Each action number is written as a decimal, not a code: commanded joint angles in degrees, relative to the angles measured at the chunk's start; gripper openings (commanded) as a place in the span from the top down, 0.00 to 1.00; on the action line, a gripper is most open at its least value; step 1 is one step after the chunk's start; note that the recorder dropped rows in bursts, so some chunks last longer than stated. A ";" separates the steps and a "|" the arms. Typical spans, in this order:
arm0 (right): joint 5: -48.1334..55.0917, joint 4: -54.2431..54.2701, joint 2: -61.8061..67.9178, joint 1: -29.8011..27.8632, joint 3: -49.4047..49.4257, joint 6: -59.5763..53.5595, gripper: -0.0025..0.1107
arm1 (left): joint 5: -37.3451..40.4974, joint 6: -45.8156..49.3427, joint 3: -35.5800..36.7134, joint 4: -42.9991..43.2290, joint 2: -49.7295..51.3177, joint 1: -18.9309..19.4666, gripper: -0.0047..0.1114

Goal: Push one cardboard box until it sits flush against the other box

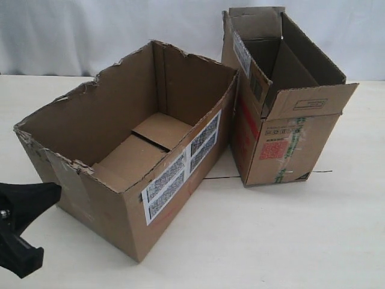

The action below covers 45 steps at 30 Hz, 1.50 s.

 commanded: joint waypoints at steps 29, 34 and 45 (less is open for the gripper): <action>-0.07 0.14 -0.18 -0.36 0.20 -0.17 0.93 | 29.30 -7.32 -34.27 22.89 25.36 30.59 0.96; -0.07 0.14 -0.18 -0.36 0.20 -0.17 0.93 | 29.21 21.64 -34.27 -9.02 27.57 42.42 0.96; -0.07 0.14 -0.18 -0.36 0.20 -0.17 0.93 | 34.13 51.54 -34.27 -39.53 36.65 46.59 0.96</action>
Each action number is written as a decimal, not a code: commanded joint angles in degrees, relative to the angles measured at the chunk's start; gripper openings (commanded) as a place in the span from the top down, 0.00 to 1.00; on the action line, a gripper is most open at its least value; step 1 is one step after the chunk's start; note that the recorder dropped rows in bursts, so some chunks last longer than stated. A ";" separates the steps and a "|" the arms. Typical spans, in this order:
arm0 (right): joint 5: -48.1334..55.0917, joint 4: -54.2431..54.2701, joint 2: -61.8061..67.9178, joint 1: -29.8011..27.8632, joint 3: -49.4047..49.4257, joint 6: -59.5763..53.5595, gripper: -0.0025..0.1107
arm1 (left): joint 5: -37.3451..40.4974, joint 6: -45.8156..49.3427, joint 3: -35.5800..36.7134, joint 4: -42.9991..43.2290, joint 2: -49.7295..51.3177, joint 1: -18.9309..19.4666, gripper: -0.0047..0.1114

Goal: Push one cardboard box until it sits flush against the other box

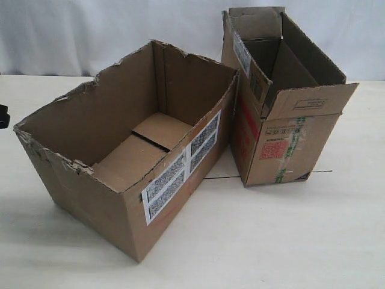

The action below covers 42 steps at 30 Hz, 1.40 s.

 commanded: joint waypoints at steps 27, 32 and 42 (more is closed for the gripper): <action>-0.18 0.14 -0.18 -0.36 0.20 -0.17 0.93 | 32.29 8.40 -0.42 -15.59 0.72 0.05 0.96; -0.18 0.14 -0.18 -0.36 0.20 -0.17 0.93 | 27.26 8.06 -0.51 -14.62 -3.98 2.07 0.96; -0.18 0.14 -0.18 -0.36 0.20 -0.17 0.93 | 29.46 5.01 0.39 -9.35 -34.03 -1.65 0.96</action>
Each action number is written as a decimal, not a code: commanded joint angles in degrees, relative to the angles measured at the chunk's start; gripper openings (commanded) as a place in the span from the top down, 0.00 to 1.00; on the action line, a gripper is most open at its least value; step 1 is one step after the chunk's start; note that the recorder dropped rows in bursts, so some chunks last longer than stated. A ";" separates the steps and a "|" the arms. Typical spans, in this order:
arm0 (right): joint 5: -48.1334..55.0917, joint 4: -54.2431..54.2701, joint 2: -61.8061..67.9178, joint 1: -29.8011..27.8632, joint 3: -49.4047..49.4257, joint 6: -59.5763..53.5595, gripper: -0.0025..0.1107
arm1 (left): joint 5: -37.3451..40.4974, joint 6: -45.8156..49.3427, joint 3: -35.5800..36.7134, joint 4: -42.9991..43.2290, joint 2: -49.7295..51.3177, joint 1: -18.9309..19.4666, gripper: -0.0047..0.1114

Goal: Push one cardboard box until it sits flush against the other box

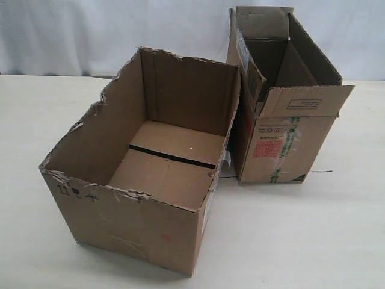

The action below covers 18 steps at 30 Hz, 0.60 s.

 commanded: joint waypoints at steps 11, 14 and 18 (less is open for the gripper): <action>-0.18 0.14 -0.18 -0.36 0.20 -0.17 0.93 | 6.79 -2.23 3.06 16.40 -8.18 -31.57 0.96; -0.18 0.14 -0.18 -0.36 0.20 -0.17 0.93 | 2.74 -2.23 7.16 19.69 -7.18 -38.89 0.96; -0.18 0.14 -0.18 -0.36 0.20 -0.17 0.93 | -5.54 -3.82 10.39 22.43 -1.50 -45.31 0.96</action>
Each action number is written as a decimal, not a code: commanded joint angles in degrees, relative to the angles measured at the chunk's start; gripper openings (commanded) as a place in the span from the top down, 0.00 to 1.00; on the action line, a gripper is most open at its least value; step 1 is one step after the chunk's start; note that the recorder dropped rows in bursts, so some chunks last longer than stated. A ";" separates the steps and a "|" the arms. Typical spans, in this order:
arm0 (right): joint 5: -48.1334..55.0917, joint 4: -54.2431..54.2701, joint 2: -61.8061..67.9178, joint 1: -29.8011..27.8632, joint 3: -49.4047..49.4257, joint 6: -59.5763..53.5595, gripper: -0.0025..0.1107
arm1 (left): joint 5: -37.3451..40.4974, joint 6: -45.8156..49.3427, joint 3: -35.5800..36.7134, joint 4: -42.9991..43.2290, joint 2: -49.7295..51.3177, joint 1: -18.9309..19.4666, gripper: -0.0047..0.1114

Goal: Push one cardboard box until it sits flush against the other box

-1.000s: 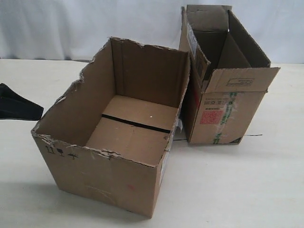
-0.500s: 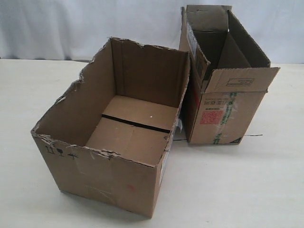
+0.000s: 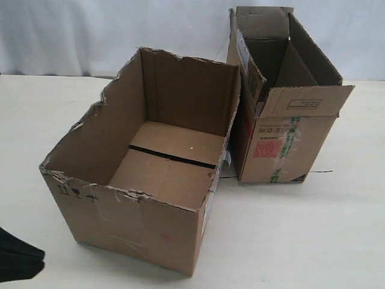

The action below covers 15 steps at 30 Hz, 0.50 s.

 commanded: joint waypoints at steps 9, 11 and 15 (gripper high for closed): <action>-0.18 0.14 -0.18 -0.36 0.20 -0.17 0.93 | -22.40 -2.63 -0.02 5.35 23.79 -14.26 0.96; -0.18 0.14 -0.18 -0.36 0.20 -0.17 0.93 | -28.47 -2.63 -0.02 5.08 26.72 -14.53 0.96; -0.18 0.14 -0.18 -0.36 0.20 -0.17 0.93 | -37.01 -2.63 -0.02 4.49 30.22 -14.53 0.96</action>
